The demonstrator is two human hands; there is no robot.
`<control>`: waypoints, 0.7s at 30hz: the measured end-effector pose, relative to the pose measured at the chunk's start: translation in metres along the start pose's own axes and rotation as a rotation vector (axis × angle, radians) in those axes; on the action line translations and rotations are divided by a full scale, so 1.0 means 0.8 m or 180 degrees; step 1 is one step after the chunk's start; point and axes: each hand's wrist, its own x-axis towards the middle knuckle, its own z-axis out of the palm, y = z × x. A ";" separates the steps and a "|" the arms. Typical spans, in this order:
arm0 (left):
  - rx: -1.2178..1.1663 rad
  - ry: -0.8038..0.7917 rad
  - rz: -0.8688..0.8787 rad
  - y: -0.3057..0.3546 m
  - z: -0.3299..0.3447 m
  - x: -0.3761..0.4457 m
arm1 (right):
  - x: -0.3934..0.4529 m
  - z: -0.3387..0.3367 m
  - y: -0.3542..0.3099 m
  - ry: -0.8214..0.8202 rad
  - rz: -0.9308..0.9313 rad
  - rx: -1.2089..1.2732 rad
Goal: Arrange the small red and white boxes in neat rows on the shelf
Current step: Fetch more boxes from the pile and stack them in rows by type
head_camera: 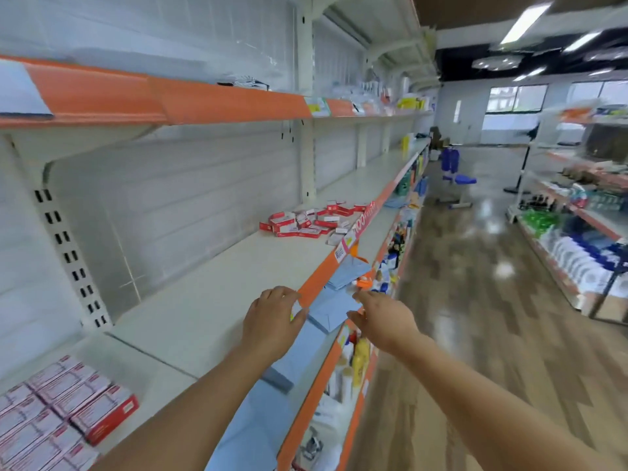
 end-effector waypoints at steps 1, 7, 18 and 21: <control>-0.0042 0.0006 0.0021 -0.001 0.006 0.020 | 0.015 0.000 0.011 0.0025 0.0041 0.0025; -0.0050 -0.0172 0.0092 0.019 0.063 0.112 | 0.088 0.014 0.077 -0.0024 0.0250 0.0134; -0.0008 -0.0031 -0.0387 0.070 0.151 0.281 | 0.257 0.015 0.210 0.0049 -0.0282 0.0025; -0.0024 0.0034 -0.0633 0.077 0.174 0.322 | 0.318 0.024 0.242 -0.0028 -0.0429 0.0132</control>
